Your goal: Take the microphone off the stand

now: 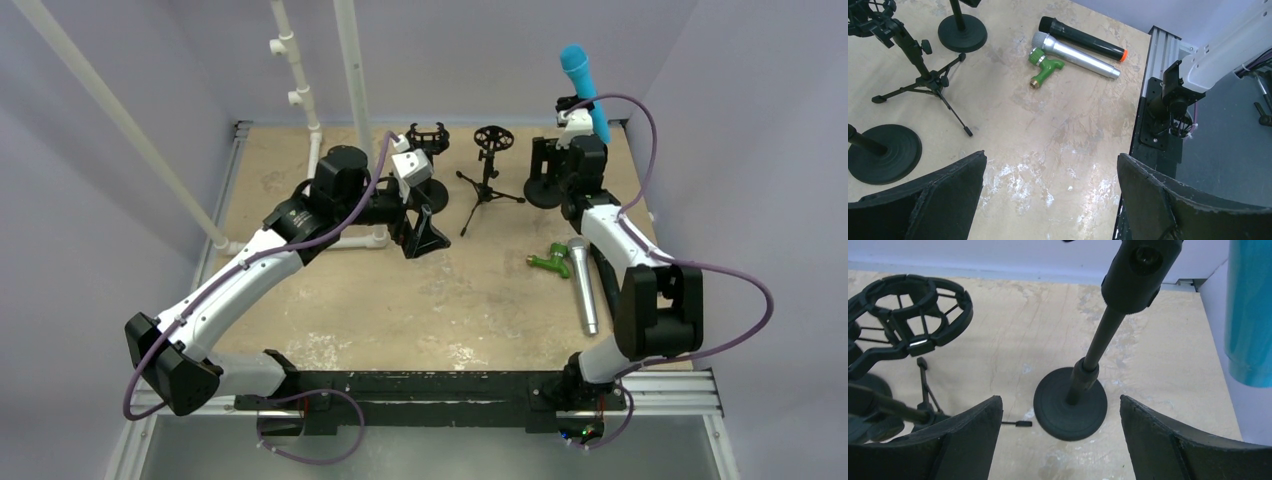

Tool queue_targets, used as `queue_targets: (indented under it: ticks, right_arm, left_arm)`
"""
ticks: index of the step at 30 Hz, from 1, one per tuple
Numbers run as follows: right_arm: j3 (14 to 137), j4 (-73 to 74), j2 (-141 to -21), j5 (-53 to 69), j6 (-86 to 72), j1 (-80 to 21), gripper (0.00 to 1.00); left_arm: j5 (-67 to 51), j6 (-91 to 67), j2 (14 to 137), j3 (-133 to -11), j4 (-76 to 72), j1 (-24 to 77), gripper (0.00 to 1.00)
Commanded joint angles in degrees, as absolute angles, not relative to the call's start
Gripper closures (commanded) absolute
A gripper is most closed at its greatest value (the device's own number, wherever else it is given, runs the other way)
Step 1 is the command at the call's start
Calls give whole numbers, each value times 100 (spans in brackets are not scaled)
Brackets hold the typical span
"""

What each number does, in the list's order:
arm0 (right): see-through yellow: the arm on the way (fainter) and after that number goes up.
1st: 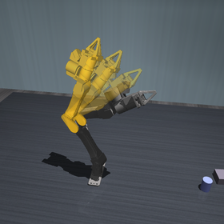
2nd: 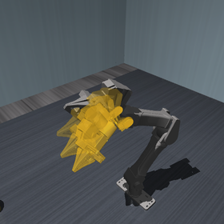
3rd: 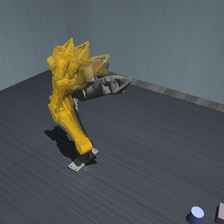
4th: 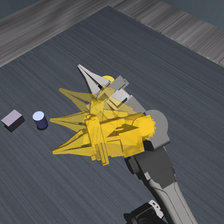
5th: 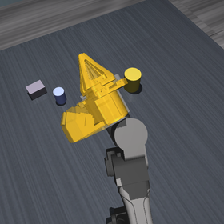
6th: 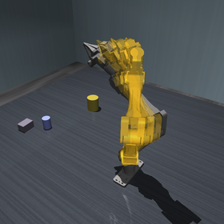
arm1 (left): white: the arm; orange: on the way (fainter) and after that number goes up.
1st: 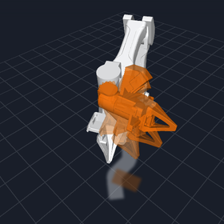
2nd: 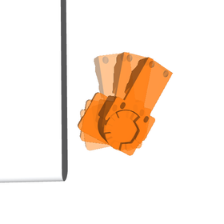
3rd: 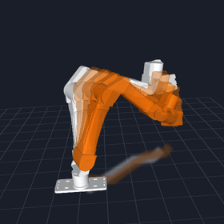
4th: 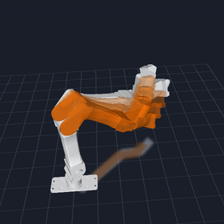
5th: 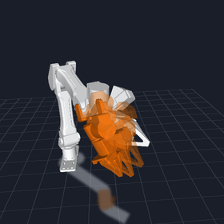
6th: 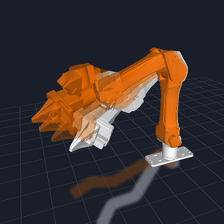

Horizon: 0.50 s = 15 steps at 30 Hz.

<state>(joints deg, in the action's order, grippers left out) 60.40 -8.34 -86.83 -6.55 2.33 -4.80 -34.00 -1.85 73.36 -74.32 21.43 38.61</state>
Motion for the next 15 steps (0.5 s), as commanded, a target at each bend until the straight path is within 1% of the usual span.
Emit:
queue_targets:
  ticks: [1,8,15]
  right_arm:
    - [6057,-1911,-8870,-951,249,-442,17]
    - [6131,-2519,-9301,-986,238,-435,22]
    - [6020,-3181,-9525,-1056,292,-424,32]
  left_arm:
    - [-3426,-130,7196,-7379,1868,3797,0]
    - [-3436,-154,7321,-7398,1828,3783,0]
    - [-3524,-219,7540,-7486,1850,3782,0]
